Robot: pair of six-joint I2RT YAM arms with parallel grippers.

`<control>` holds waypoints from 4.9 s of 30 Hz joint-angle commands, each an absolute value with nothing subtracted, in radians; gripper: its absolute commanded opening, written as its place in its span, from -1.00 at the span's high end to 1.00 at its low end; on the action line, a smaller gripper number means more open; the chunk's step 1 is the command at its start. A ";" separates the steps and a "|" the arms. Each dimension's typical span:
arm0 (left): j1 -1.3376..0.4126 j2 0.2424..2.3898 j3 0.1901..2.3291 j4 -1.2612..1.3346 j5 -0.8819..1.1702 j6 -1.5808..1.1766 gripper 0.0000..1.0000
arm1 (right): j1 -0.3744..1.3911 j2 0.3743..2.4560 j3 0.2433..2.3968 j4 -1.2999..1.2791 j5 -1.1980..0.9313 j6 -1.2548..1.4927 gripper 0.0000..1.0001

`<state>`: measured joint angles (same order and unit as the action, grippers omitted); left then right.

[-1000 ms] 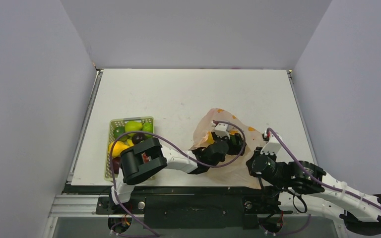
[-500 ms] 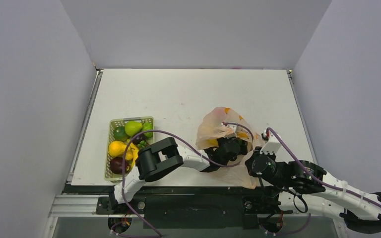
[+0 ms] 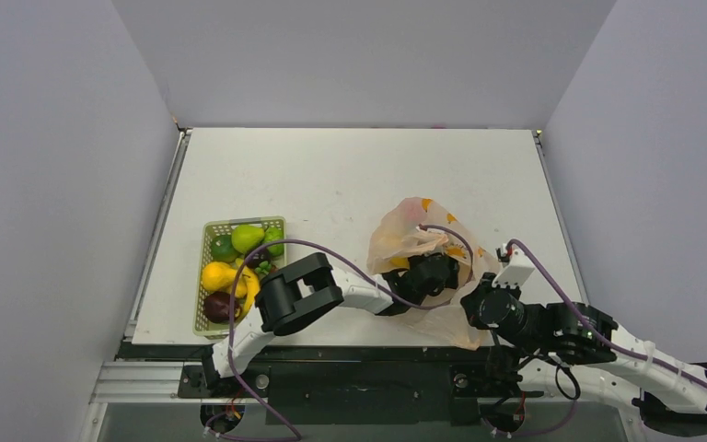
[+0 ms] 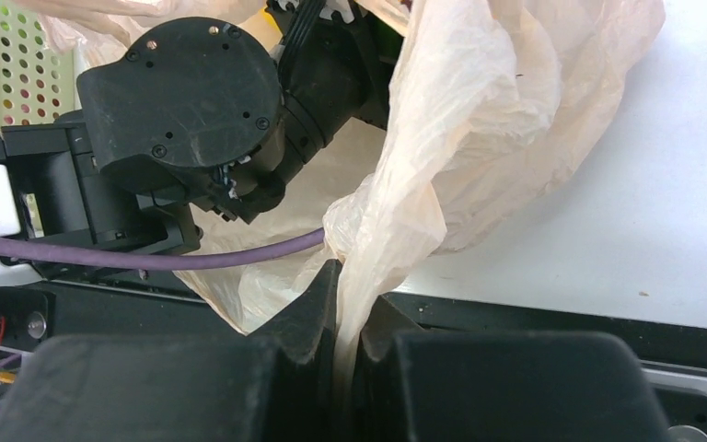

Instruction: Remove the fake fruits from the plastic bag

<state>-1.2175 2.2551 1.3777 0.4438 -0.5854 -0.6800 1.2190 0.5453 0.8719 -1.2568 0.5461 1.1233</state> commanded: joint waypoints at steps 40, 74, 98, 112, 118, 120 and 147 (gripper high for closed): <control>-1.148 1.099 1.101 -0.256 -0.080 -0.762 1.00 | 1.225 0.524 0.854 -1.206 0.772 0.993 1.00; -0.692 0.823 0.813 -0.944 -0.599 -0.887 1.00 | 1.226 0.522 0.844 -1.191 0.762 0.978 1.00; -0.697 0.688 0.611 -0.823 -0.380 -1.023 -0.55 | 1.227 0.511 0.839 -1.179 0.748 0.965 1.00; -0.698 0.581 0.840 -0.788 -0.263 -0.952 -0.46 | 1.227 0.507 0.836 -1.168 0.736 0.954 1.00; -0.701 0.573 0.753 -0.303 0.191 -0.965 -0.42 | 1.227 0.515 0.835 -1.157 0.717 0.938 1.00; -0.725 0.617 0.731 -0.171 0.276 -0.986 -0.40 | 1.227 0.516 0.835 -1.151 0.710 0.931 1.00; -1.361 1.693 1.392 -0.429 -0.791 -1.258 -0.50 | 1.227 0.484 0.833 -1.148 0.708 0.930 1.00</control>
<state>-1.3937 1.6012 1.3060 -0.3565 -0.6762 -1.1172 1.2190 0.5014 0.8337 -1.1732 0.6983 0.9413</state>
